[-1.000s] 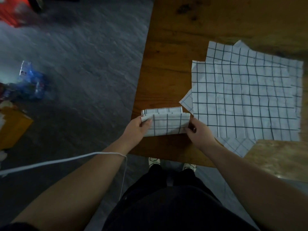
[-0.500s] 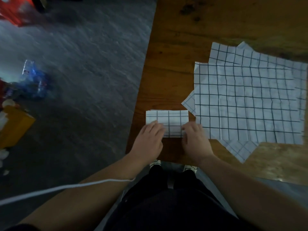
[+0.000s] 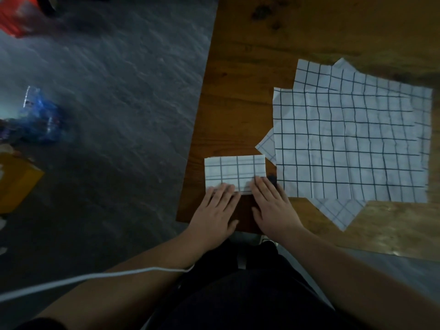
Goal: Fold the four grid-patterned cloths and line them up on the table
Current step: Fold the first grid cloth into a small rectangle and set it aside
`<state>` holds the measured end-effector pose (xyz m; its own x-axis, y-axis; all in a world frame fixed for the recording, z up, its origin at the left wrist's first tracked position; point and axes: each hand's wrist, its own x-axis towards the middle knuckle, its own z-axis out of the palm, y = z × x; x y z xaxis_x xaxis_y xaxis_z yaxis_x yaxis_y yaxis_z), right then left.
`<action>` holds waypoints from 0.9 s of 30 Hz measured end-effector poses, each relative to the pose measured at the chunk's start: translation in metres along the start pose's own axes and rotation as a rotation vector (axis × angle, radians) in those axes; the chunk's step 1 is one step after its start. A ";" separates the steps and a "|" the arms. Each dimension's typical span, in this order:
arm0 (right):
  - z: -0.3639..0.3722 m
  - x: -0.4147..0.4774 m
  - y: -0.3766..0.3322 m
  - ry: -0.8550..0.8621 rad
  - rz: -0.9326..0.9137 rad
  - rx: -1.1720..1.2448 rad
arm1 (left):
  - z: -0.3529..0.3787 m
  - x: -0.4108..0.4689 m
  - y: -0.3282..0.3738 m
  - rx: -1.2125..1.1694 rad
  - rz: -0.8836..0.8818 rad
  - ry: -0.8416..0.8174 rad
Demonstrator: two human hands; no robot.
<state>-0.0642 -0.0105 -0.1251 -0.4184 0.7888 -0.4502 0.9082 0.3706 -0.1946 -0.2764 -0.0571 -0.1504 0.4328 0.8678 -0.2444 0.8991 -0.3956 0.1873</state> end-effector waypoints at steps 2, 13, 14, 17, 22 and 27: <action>0.003 0.000 0.002 -0.009 -0.012 -0.028 | 0.002 -0.002 0.000 -0.007 -0.013 0.002; 0.013 -0.009 -0.013 -0.026 -0.161 -0.107 | 0.002 -0.006 0.007 -0.005 -0.088 0.065; 0.016 -0.011 -0.015 -0.034 -0.193 -0.106 | 0.003 -0.005 0.008 -0.004 -0.073 0.052; 0.019 -0.013 -0.008 -0.026 -0.158 -0.116 | 0.008 -0.006 0.004 -0.005 -0.057 0.022; 0.017 -0.031 0.017 -0.065 -0.051 -0.108 | 0.009 -0.030 -0.018 0.025 -0.060 -0.027; 0.007 -0.026 -0.016 0.008 -0.011 -0.030 | 0.001 -0.023 -0.002 -0.035 -0.087 0.001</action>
<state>-0.0675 -0.0400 -0.1168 -0.4283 0.7886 -0.4412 0.9029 0.3936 -0.1728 -0.2877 -0.0763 -0.1462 0.3534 0.8987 -0.2597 0.9303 -0.3084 0.1987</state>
